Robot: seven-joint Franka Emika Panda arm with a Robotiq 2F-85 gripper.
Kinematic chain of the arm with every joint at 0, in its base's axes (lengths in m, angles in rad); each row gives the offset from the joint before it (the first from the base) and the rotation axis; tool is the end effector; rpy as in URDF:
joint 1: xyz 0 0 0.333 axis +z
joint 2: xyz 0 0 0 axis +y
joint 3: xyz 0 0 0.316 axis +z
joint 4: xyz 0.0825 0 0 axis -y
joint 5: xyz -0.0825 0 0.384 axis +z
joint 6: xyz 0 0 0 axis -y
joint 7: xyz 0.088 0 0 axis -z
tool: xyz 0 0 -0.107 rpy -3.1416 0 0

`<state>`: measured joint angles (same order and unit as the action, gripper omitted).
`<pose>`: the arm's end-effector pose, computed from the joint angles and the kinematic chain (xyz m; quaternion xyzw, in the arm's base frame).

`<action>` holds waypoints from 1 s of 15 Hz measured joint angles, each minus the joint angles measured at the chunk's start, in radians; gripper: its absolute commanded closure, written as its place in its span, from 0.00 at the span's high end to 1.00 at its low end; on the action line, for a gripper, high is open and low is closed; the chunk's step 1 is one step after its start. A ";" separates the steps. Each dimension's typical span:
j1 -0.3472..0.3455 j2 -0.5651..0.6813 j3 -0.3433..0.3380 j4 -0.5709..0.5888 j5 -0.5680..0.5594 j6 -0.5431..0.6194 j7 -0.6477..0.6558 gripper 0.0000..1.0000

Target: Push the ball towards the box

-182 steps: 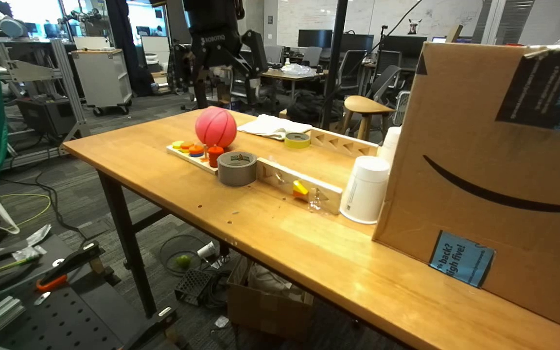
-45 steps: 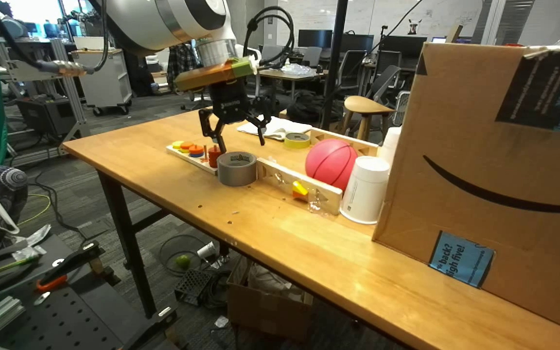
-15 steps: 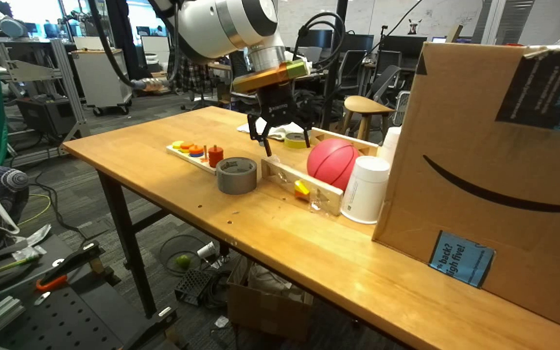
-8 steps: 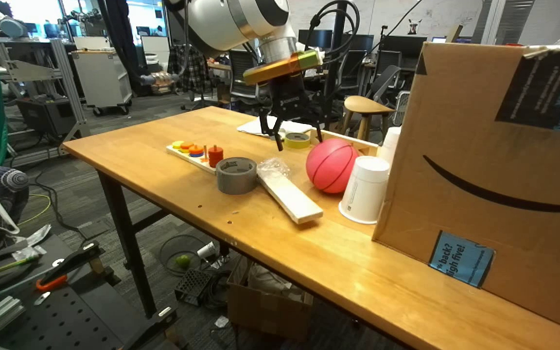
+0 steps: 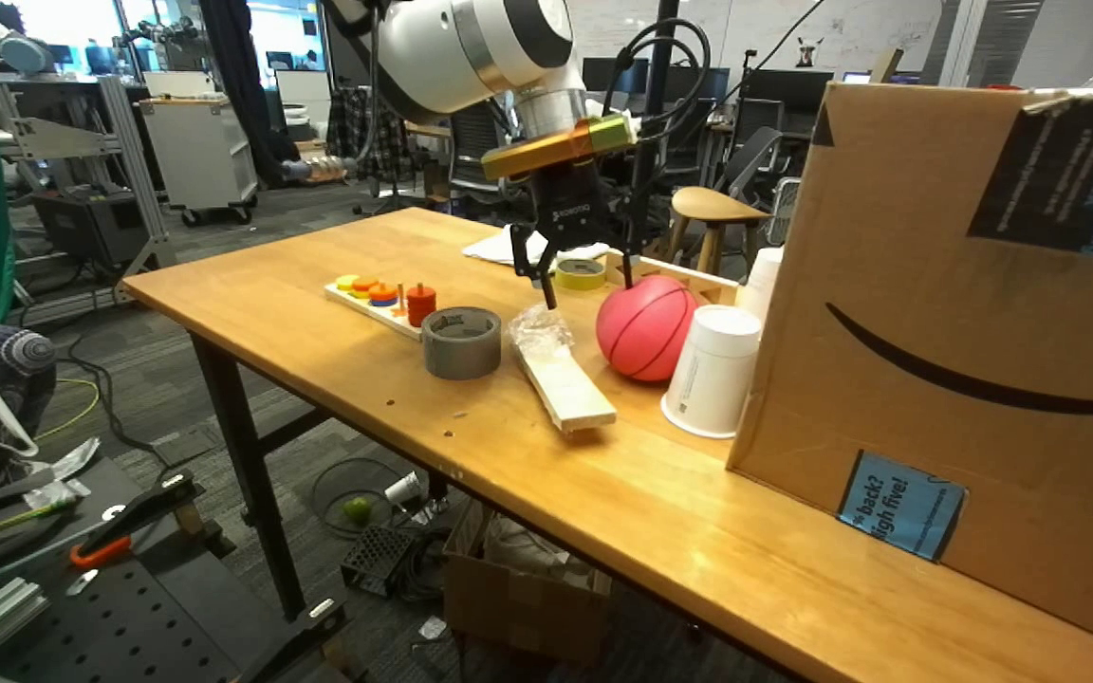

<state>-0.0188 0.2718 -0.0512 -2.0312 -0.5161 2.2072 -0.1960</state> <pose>0.5828 -0.0568 0.3087 0.9522 0.2223 -0.0737 0.1964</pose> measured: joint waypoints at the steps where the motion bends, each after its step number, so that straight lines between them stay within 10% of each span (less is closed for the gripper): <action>1: 0.000 0.004 0.000 0.001 0.000 0.000 0.000 1.00; 15: -0.028 0.123 -0.068 0.269 -0.070 -0.028 -0.052 1.00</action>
<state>-0.0465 0.3943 -0.1189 -1.7622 -0.5859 2.1788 -0.2482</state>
